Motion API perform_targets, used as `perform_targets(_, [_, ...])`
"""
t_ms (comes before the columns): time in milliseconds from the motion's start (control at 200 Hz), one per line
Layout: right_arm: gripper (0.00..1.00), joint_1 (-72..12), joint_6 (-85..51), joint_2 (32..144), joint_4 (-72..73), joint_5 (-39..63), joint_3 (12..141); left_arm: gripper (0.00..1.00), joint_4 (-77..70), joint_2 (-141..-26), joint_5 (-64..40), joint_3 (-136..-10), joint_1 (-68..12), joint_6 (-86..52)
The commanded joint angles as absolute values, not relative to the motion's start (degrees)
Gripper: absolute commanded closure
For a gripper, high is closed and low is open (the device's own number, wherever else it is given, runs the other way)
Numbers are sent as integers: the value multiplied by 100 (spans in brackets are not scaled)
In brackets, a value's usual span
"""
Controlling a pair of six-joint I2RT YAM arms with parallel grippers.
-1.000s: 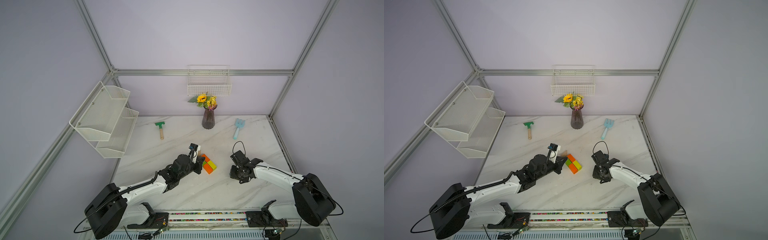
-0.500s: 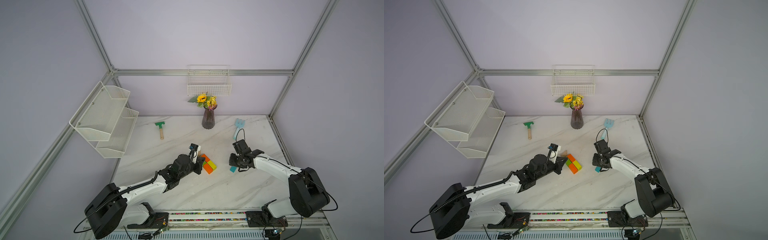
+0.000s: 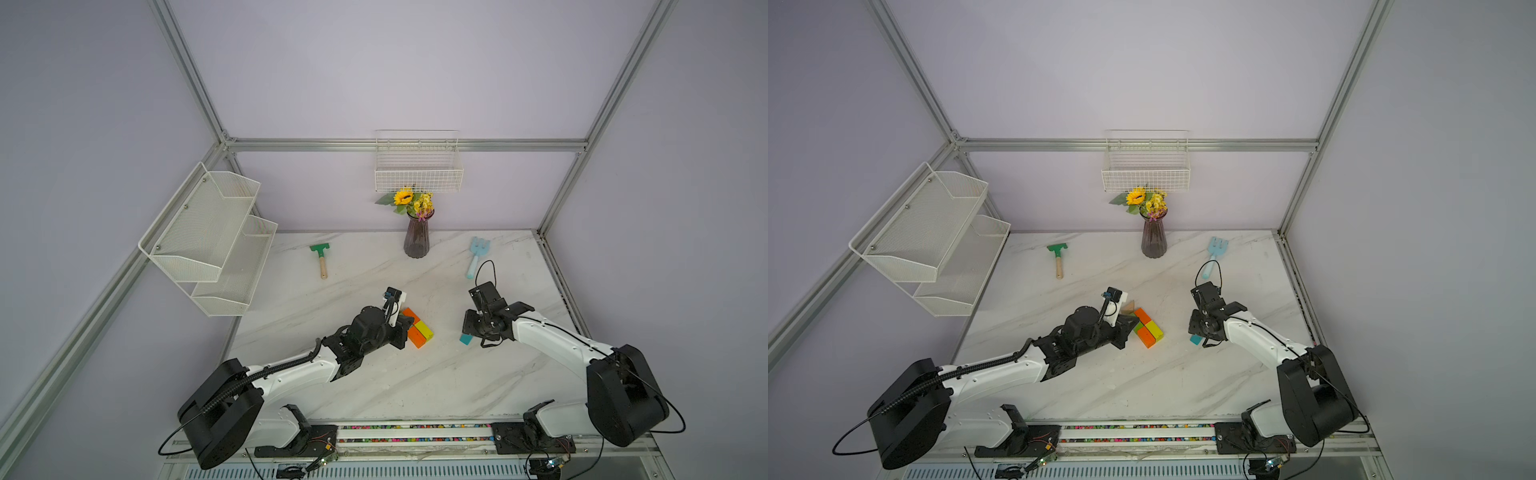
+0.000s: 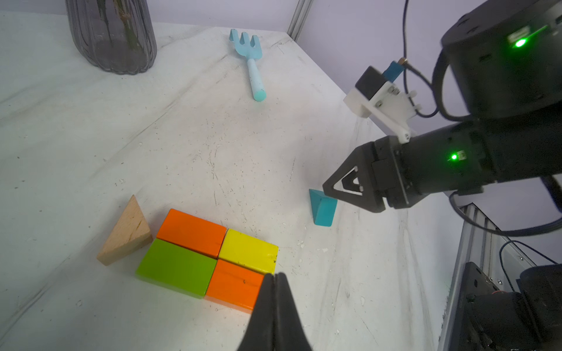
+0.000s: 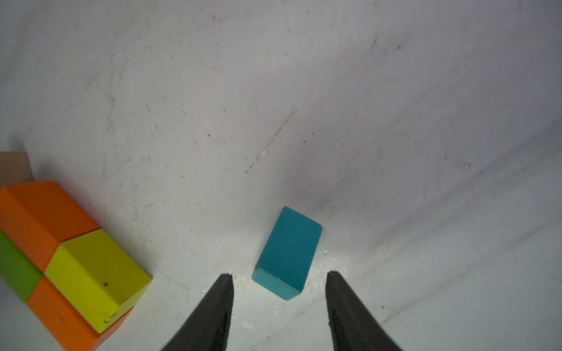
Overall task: Assemble a piece of candy with building blocks
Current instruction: Adjust the building block at the center of the board.
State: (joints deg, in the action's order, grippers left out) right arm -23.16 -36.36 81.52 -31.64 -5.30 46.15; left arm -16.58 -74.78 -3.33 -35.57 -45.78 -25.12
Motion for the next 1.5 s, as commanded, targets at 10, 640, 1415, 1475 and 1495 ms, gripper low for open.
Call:
perform_targets(10, [47,-2338,-3776,8241,-3096,-502,4597,100,-1758,-7410,-453,-3718,-4555,-2542])
perform_targets(640, [69,-2339,-3671,8835,-2899,-800,4804,100,-1716,-7427,-491,-3709,-4551,-2506])
perform_targets(1415, [92,-3302,-3383,10844,-6102,-3913,6715,100,-1774,-7511,-582,-3683,-4553,-2514])
perform_targets(1475, [88,-3305,-3429,10846,-6042,-3907,6737,100,-1758,-7489,-569,-3683,-4552,-2492])
perform_targets(1495, [84,-3305,-3436,10846,-6013,-3888,6737,100,-1747,-7480,-562,-3683,-4551,-2484])
